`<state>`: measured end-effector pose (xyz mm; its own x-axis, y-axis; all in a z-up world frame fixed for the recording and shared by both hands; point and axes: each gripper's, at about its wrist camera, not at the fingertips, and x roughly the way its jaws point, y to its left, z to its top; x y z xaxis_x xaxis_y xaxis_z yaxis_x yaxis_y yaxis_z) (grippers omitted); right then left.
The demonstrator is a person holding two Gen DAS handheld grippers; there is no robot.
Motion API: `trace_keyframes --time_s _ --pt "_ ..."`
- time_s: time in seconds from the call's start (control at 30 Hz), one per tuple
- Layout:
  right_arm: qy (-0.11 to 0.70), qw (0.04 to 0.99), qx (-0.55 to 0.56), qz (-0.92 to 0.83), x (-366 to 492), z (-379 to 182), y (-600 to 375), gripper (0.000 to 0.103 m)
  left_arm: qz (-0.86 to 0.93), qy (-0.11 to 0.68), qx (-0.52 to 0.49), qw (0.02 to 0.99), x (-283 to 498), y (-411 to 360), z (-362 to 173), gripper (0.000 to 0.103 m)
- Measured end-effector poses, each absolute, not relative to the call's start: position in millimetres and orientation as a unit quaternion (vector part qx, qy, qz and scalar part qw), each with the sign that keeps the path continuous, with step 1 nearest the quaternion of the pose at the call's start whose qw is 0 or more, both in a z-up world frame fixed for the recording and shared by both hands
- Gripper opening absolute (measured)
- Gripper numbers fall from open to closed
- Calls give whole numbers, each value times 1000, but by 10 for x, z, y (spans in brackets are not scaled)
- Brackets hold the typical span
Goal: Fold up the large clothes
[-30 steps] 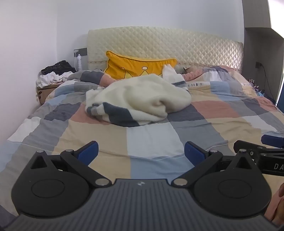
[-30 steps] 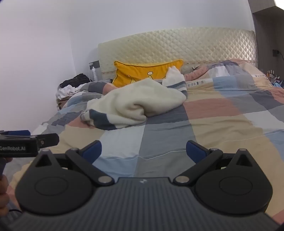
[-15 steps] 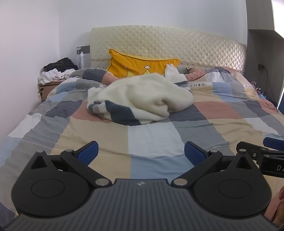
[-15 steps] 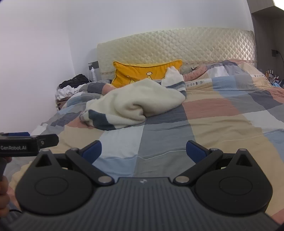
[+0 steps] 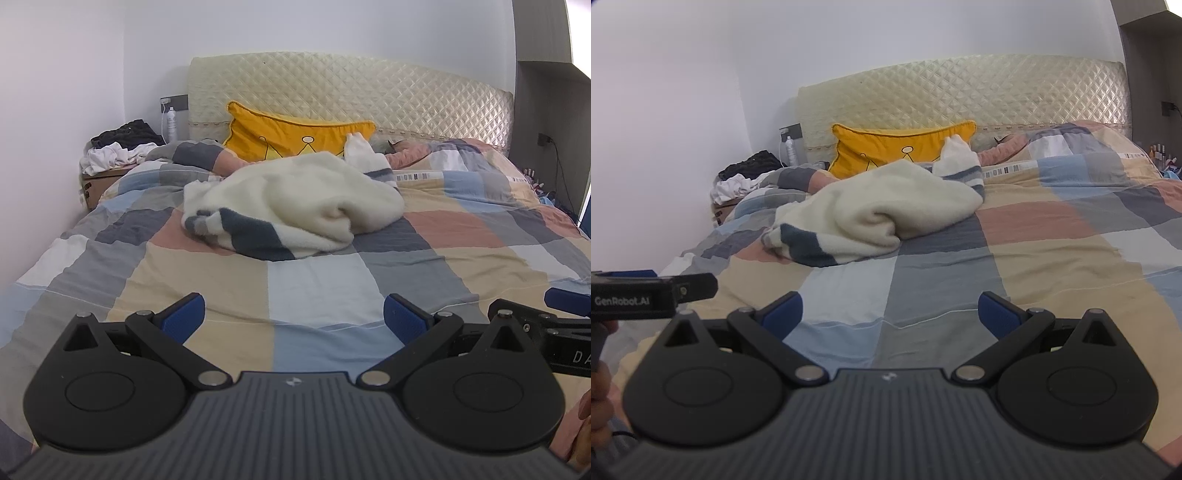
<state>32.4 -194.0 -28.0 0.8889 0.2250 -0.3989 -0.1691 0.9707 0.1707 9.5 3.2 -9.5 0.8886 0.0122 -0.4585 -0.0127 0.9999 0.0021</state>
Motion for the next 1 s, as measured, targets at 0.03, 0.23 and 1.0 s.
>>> trace_keyframes --time_s 0.03,0.23,1.0 --pt "212 970 66 102 321 -283 -1938 103 6 236 0 972 96 33 -93 103" --pt "212 970 67 98 320 -280 -1946 103 5 236 0 972 95 34 -101 103" --pt "211 971 70 93 318 -281 -1992 103 3 237 -2 971 90 45 -107 103"
